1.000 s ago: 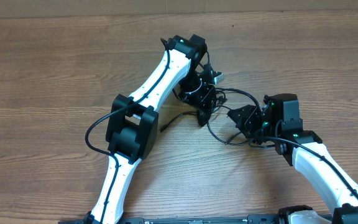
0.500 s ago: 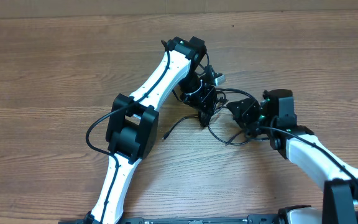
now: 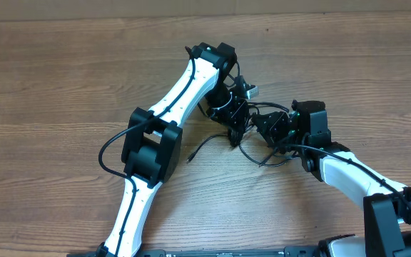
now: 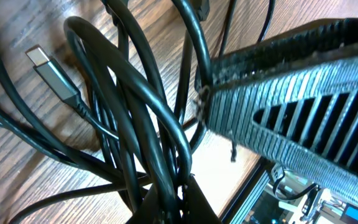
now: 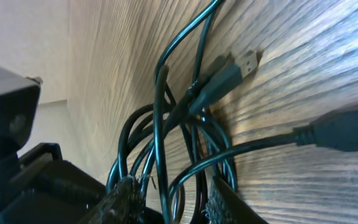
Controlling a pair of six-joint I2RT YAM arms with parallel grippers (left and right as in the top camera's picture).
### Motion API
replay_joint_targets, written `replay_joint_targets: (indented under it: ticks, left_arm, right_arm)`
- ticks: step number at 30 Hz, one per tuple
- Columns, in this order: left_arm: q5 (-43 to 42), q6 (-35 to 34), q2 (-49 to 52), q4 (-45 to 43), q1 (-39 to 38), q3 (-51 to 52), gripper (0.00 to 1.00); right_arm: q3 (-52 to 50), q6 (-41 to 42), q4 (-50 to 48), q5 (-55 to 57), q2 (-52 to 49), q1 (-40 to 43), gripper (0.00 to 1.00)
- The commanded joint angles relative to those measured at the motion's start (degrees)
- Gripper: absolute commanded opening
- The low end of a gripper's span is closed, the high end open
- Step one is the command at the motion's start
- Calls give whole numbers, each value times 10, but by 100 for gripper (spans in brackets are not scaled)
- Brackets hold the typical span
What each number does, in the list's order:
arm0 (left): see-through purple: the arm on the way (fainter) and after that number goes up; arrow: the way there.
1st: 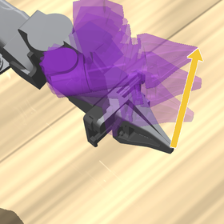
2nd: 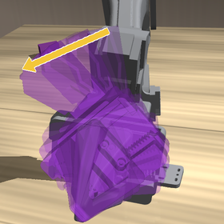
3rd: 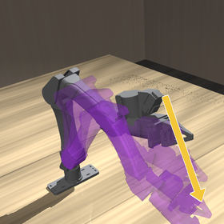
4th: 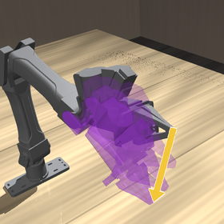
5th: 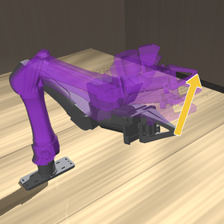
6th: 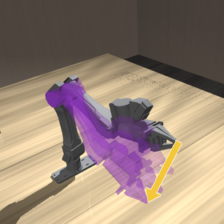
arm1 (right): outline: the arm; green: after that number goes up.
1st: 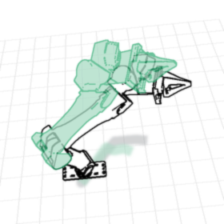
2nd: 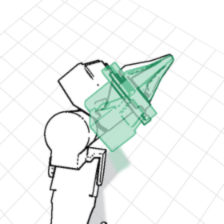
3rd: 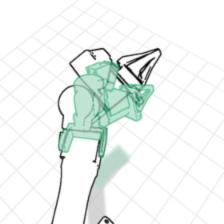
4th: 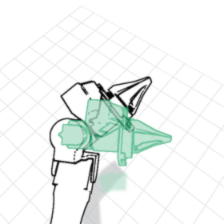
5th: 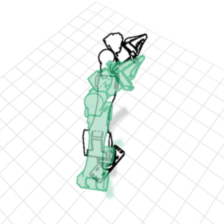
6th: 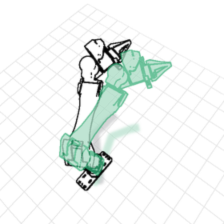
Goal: Untangle cables
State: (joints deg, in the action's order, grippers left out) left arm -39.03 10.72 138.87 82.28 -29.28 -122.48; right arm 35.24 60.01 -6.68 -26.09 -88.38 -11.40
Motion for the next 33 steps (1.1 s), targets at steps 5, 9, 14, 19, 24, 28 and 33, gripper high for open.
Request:
replay_joint_targets:
  ticks: [5, 9, 14, 19, 24, 28, 33]
  left_arm:
    - [-23, 11, 2, 3, -3, 6, 4]
    - [-26, 11, 2, 1, -3, 6, 4]
    - [-27, 11, 2, 2, -3, 6, 4]
    - [-30, 11, 2, 1, -3, 6, 4]
    - [-31, 11, 2, 1, -4, 6, 4]
    - [-30, 11, 2, 0, -4, 6, 4]
    - [-30, 11, 2, 2, -3, 6, 4]
  right_arm:
    - [12, 4, -5, 21, -4, -2, 32]
    - [12, 4, -5, 21, -4, -2, 31]
    - [12, 4, -5, 21, -4, -2, 31]
    - [12, 4, -3, 21, -4, -10, 30]
    - [12, 4, -3, 25, -4, -37, 30]
    - [11, 0, 3, 55, -4, -58, 24]
    - [11, 0, 21, 96, -4, -66, 20]
